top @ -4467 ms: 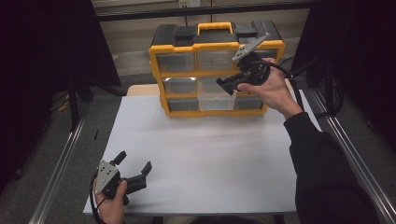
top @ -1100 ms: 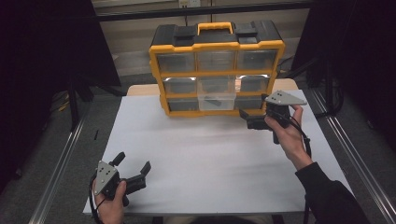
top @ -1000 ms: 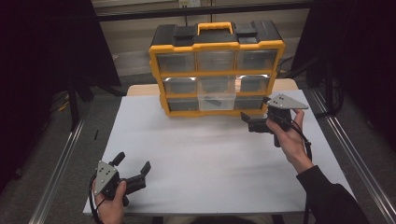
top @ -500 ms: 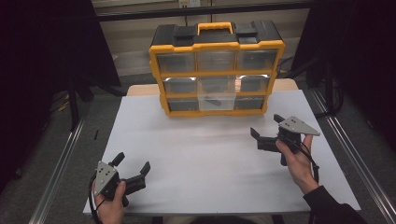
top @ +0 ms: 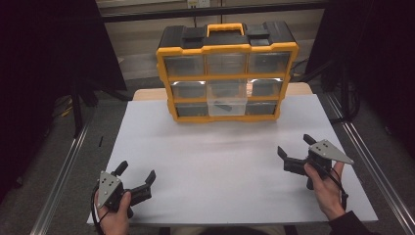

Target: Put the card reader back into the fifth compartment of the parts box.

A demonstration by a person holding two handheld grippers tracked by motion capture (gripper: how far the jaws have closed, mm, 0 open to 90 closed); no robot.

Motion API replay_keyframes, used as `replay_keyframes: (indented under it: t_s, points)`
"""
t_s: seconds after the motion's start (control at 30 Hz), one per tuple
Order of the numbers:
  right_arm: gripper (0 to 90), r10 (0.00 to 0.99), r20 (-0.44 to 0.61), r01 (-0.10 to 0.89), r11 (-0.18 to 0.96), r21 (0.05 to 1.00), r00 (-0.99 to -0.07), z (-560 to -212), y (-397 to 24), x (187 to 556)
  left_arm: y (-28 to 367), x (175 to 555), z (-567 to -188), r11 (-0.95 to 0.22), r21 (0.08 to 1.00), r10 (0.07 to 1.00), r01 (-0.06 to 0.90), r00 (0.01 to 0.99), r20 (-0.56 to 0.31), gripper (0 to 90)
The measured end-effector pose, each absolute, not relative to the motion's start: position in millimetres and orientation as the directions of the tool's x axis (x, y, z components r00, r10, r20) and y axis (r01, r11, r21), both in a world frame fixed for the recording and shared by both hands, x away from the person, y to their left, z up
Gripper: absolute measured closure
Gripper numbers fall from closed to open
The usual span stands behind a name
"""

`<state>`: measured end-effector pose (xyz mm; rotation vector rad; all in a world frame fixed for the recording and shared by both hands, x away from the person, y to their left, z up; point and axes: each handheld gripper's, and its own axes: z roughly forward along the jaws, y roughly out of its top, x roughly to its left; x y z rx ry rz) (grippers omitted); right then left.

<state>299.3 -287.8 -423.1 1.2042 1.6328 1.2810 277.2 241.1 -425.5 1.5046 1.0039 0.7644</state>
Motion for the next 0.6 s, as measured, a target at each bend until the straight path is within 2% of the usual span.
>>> replay_keyframes:
  t_s: [0.13, 0.37, 0.6]
  points:
    - [1.8, 0.961, 0.007, 0.231, 0.06, 0.971, -0.278, -427, -292, 288, 242, 277, -426, -0.027, 0.983, 0.903, 0.182, 0.427, -0.055, 1.2]
    - [1.8, 0.967, -0.052, 0.197, 0.103, 0.975, -0.249, -430, -292, 279, 241, 277, -426, -0.02, 0.983, 0.907, 0.18, 0.418, -0.058, 1.3]
    - [1.5, 0.97, -0.038, 0.206, 0.089, 0.975, -0.241, -434, -295, 273, 241, 278, -426, -0.012, 0.982, 0.912, 0.188, 0.404, -0.066, 1.2]
